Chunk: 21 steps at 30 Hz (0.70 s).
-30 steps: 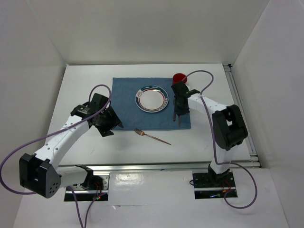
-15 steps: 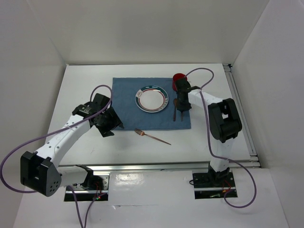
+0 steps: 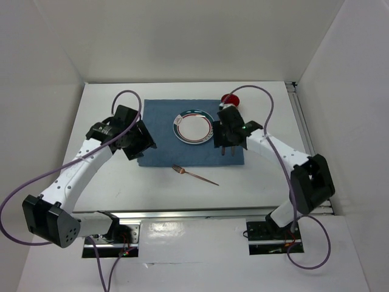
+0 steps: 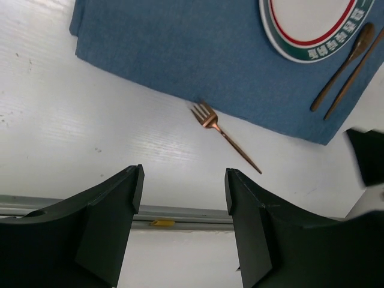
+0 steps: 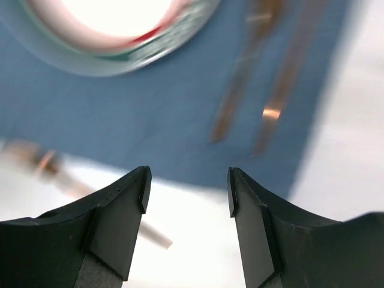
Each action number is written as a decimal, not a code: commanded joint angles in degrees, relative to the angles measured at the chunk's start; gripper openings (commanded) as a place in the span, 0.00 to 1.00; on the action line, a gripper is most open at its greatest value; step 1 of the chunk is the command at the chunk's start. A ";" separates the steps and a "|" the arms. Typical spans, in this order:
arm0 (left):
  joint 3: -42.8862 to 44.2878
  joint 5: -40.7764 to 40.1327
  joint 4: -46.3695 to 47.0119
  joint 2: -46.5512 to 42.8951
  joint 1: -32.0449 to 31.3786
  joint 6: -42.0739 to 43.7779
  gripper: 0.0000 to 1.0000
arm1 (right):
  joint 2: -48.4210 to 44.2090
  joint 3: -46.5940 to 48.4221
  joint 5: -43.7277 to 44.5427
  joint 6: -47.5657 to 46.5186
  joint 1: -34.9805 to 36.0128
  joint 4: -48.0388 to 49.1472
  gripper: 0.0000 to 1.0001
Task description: Set the dinner table for one person
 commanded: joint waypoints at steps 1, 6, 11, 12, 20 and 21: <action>3.87 -3.79 -2.07 0.28 -0.23 3.56 0.73 | -2.33 -3.91 -5.92 -4.98 8.65 -0.98 0.65; 5.37 -4.42 -2.59 1.42 -0.23 4.61 0.73 | 4.87 -4.80 -9.29 -10.53 19.29 -2.04 0.61; 5.98 -2.84 -2.59 1.95 -0.23 4.09 0.73 | 9.44 -3.74 -5.67 -12.64 21.41 0.77 0.58; 5.46 -2.84 -2.59 1.26 -0.23 4.09 0.73 | 10.49 -3.74 -5.67 -13.16 21.41 1.99 0.56; 6.24 -4.60 -3.91 -0.07 0.30 4.09 0.73 | 14.81 -3.74 -7.60 -15.01 21.94 3.59 0.13; 6.77 -5.12 -4.52 -0.07 0.30 4.09 0.73 | 14.81 -3.74 -7.60 -15.01 22.46 3.59 0.07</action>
